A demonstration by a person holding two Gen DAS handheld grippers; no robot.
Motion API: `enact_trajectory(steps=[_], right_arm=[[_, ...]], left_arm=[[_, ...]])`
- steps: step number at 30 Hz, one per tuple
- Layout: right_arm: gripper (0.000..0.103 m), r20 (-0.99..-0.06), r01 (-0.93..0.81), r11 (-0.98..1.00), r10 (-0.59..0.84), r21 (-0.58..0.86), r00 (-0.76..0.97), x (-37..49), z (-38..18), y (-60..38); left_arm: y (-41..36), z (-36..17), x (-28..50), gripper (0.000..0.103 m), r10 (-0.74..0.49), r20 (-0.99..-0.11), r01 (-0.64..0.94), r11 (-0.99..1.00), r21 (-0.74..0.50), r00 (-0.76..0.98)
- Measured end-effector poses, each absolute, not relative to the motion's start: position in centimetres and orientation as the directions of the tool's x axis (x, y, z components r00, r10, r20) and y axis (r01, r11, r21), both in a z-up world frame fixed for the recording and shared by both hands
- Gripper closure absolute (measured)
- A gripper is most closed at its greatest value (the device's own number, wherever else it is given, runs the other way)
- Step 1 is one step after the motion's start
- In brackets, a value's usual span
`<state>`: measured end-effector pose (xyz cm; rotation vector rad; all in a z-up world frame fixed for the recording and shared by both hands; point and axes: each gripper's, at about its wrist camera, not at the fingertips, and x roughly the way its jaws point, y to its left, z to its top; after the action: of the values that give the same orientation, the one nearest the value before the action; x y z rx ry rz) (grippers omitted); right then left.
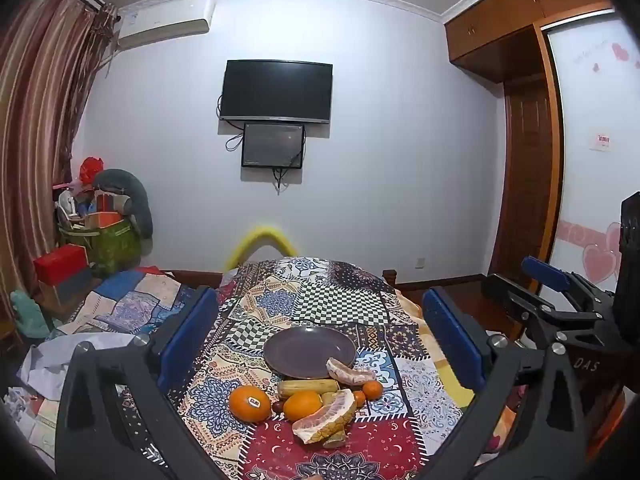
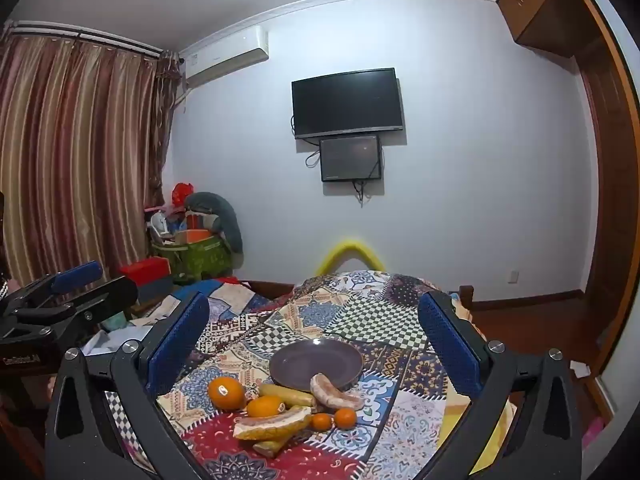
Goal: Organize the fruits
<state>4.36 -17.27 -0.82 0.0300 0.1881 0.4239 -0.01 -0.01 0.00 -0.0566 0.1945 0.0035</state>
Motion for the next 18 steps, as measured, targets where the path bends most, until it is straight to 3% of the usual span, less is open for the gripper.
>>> enact_trajectory(steps=[18], right_arm=[[0.000,-0.173,-0.411,0.909,0.416,0.068,0.892,4.06,-0.48,-16.97]], left_arm=[[-0.21,-0.29,0.39,0.000,0.007,-0.193,-0.019,0.998,-0.059,0.981]])
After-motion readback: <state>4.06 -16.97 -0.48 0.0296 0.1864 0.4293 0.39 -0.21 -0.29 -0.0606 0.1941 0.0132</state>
